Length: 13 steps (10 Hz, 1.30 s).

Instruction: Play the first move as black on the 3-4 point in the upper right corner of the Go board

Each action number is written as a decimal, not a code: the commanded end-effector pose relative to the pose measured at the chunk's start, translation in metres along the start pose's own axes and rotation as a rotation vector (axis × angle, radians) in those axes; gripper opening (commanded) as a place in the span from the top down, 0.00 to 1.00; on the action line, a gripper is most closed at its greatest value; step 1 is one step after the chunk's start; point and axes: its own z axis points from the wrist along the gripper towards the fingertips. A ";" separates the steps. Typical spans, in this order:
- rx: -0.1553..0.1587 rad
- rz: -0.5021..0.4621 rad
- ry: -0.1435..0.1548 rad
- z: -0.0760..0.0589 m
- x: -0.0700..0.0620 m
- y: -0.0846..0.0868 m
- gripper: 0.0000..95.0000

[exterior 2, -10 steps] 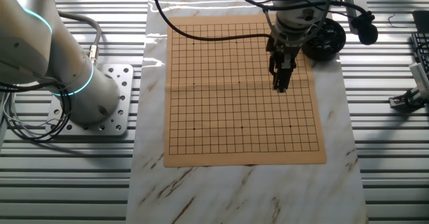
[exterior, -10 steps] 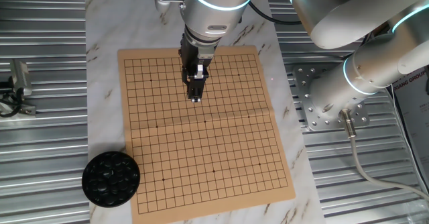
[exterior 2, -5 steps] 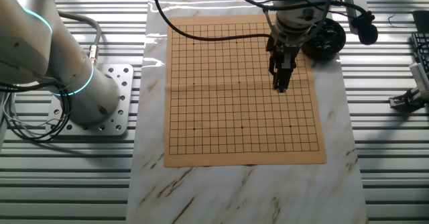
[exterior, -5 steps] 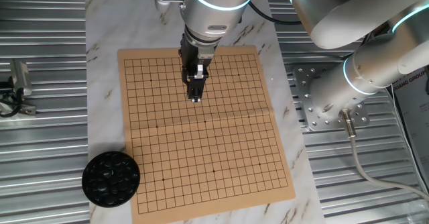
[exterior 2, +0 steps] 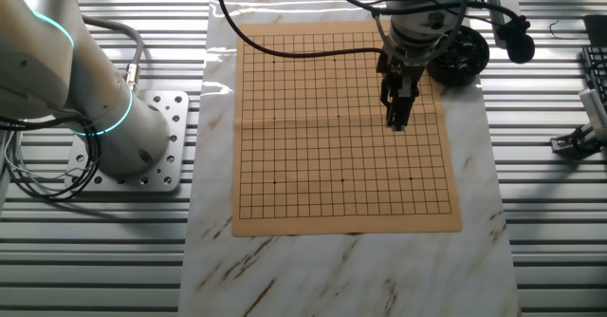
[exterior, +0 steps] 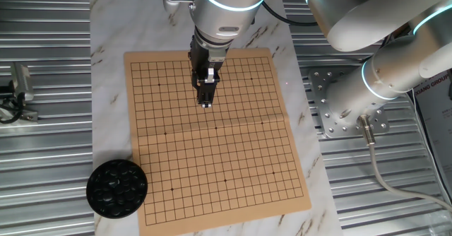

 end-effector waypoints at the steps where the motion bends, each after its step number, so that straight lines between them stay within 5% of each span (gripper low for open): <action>1: 0.000 0.000 0.000 0.000 0.000 0.000 0.00; 2: 0.025 -0.029 -0.167 0.000 0.000 0.000 1.00; 13: 0.022 -0.025 -0.164 -0.001 0.001 0.001 1.00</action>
